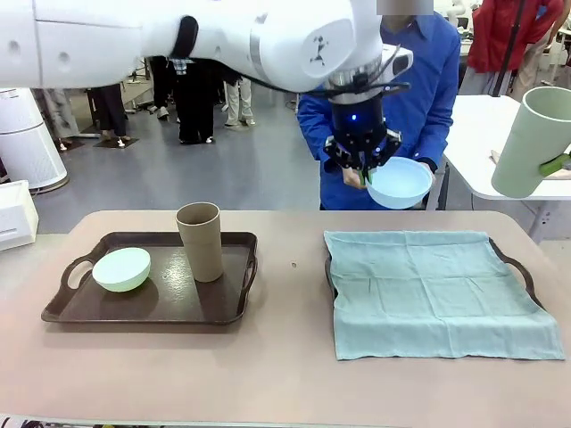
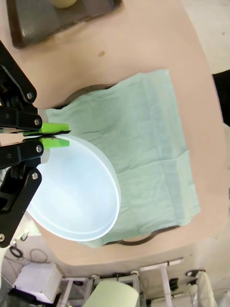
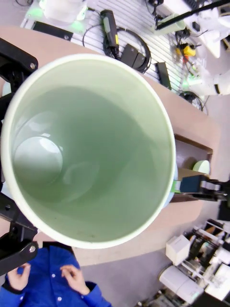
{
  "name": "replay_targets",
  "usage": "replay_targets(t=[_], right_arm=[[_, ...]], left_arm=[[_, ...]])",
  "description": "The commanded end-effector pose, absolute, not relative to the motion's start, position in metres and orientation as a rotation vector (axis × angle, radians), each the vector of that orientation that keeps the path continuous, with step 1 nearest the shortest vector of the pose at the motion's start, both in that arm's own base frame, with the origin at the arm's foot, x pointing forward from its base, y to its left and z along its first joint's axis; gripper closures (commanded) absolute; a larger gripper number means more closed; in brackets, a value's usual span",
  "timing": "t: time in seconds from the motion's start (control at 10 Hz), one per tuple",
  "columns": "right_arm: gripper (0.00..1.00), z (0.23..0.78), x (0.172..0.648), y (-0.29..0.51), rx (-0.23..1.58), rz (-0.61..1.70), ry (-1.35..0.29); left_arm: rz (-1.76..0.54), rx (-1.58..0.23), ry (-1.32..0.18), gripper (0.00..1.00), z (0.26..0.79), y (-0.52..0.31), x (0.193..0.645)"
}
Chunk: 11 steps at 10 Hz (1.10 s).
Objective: Set up a tray with a mat and arrange the tableware.
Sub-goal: Place the Picnic Bowl and Reusable plastic cup back onto the Handle tray in front of the human's position.
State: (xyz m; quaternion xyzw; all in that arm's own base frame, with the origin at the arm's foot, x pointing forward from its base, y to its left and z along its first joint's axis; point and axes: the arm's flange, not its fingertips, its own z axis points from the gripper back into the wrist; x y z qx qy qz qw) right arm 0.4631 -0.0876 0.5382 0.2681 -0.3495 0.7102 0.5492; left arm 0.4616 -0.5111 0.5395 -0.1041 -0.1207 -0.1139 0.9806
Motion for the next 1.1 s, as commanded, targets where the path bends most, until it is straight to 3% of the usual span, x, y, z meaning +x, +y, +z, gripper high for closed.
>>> replay_targets(t=[0.0, 0.4, 1.0], right_arm=[[0.16, 0.513, 0.476, -0.079, 0.68, 1.717, -0.797], [0.16, 0.448, 0.499, -0.064, 0.844, 1.71, -0.686], [0.16, 0.384, 0.517, -0.068, 0.893, 1.672, -0.659]], left_arm=[[-0.222, -0.25, -0.207, 0.96, 0.519, -0.51, 0.472], [-0.211, -0.212, -0.177, 0.96, 0.472, -0.515, 0.484], [-0.218, -0.17, -0.144, 0.96, 0.412, -0.521, 0.495]])
